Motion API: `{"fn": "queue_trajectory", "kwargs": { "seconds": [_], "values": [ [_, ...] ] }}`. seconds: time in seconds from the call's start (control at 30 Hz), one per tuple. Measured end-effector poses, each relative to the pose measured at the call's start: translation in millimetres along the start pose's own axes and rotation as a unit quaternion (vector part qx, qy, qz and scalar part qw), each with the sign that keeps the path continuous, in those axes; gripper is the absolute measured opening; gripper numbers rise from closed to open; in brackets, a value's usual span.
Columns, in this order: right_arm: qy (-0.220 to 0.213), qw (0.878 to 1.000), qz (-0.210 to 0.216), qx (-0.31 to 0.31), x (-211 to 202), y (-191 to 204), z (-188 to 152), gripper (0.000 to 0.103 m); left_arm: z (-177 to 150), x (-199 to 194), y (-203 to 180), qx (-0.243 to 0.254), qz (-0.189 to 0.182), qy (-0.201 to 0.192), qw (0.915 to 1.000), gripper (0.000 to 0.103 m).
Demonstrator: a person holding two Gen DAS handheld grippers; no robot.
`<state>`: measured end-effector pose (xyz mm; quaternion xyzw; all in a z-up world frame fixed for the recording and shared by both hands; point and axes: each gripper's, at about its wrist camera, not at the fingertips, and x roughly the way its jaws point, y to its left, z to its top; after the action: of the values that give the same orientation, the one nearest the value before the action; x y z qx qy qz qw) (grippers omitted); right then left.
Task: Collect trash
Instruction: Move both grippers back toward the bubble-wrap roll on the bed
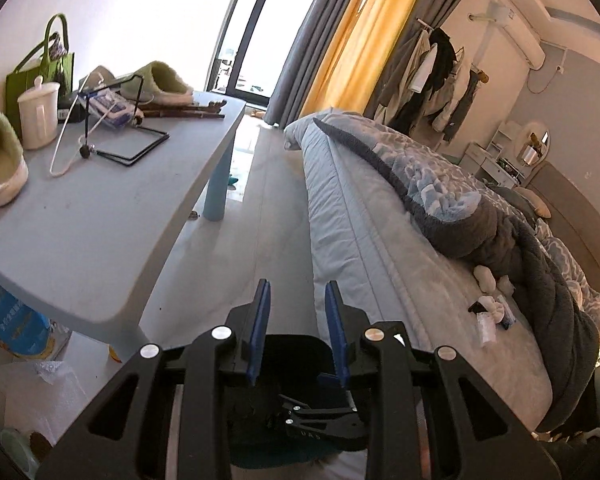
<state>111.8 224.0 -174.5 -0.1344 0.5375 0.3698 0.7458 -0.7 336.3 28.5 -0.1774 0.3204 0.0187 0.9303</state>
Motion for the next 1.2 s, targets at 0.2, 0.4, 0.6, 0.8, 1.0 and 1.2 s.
{"fn": "queue_trajectory", "kwargs": {
  "seconds": [0.2, 0.4, 0.6, 0.8, 1.0, 1.2],
  "values": [
    [-0.057, 0.998, -0.009, -0.014, -44, -10, 4, 0.069, 3, 1, -24, 0.019, 0.002, -0.010, 0.9998, 0.037],
    [-0.102, 0.994, -0.019, -0.016, -84, -32, 1, 0.069, 6, 2, -51, 0.030, -0.008, -0.019, 0.9993, 0.045],
    [-0.125, 0.992, -0.028, -0.003, -114, -64, -10, 0.069, 7, 10, -81, 0.037, -0.022, -0.023, 0.9988, 0.053],
    [-0.160, 0.986, -0.044, 0.007, -147, -93, -23, 0.069, 1, 22, -110, 0.051, -0.035, -0.017, 0.9979, 0.057],
    [-0.181, 0.981, -0.064, 0.029, -175, -133, -38, 0.069, -6, 36, -140, 0.066, -0.050, -0.009, 0.9966, 0.062],
    [-0.199, 0.974, -0.098, 0.045, -199, -166, -55, 0.069, -14, 47, -166, 0.077, -0.067, 0.000, 0.9948, 0.067]
  ]
}}
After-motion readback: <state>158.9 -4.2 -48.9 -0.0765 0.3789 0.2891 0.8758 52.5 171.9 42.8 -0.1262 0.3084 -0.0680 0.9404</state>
